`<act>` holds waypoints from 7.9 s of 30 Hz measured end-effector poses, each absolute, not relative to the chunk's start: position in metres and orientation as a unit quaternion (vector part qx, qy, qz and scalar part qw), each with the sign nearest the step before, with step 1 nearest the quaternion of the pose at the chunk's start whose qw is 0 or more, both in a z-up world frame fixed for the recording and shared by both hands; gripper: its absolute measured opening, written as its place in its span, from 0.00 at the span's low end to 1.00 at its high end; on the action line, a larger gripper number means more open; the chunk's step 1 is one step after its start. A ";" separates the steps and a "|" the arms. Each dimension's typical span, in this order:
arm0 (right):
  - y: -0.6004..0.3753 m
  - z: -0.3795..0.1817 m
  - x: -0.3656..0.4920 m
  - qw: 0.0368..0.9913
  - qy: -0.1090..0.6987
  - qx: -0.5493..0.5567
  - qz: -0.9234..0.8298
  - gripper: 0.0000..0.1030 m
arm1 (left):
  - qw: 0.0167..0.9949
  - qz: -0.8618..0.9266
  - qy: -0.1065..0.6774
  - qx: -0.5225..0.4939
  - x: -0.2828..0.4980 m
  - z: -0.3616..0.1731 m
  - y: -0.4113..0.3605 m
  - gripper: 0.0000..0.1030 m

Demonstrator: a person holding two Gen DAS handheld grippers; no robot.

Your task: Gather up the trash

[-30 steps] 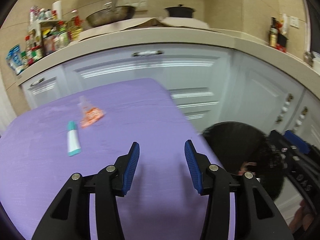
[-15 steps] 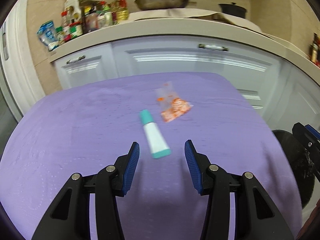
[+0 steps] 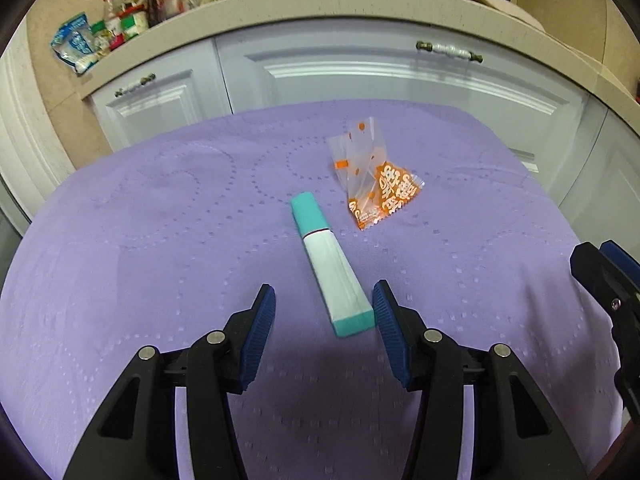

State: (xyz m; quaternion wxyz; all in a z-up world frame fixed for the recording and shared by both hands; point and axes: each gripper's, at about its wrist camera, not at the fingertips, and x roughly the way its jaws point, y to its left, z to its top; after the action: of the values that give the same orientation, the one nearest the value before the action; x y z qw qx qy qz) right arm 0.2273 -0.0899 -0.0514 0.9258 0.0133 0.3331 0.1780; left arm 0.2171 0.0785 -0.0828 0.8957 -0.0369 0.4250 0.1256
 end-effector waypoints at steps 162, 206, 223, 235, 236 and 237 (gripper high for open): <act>-0.324 -0.063 0.155 0.957 0.284 0.055 -0.027 0.39 | 0.942 -0.096 0.316 0.054 0.168 -0.054 -0.163 0.30; -0.281 -0.015 0.029 0.971 0.228 0.036 -0.054 0.78 | 0.974 -0.062 0.215 0.040 0.053 -0.002 -0.088 0.80; -0.253 0.004 -0.008 0.977 0.208 0.016 -0.053 0.79 | 0.981 -0.048 0.188 0.020 0.017 0.012 -0.054 0.81; -0.255 0.006 -0.013 0.978 0.202 0.018 -0.055 0.79 | 0.982 -0.047 0.182 0.020 0.012 0.014 -0.055 0.82; -0.255 0.006 -0.013 0.978 0.202 0.018 -0.056 0.79 | 0.982 -0.047 0.182 0.020 0.012 0.014 -0.055 0.82; -0.255 0.005 -0.013 0.978 0.202 0.018 -0.056 0.79 | 0.982 -0.047 0.182 0.020 0.011 0.014 -0.055 0.82</act>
State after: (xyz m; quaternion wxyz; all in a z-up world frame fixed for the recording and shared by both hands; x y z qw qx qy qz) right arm -0.0128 -0.2552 0.0054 0.9776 0.0177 0.2019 -0.0559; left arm 0.0112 -0.0553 0.0141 0.9819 0.0203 0.1821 -0.0469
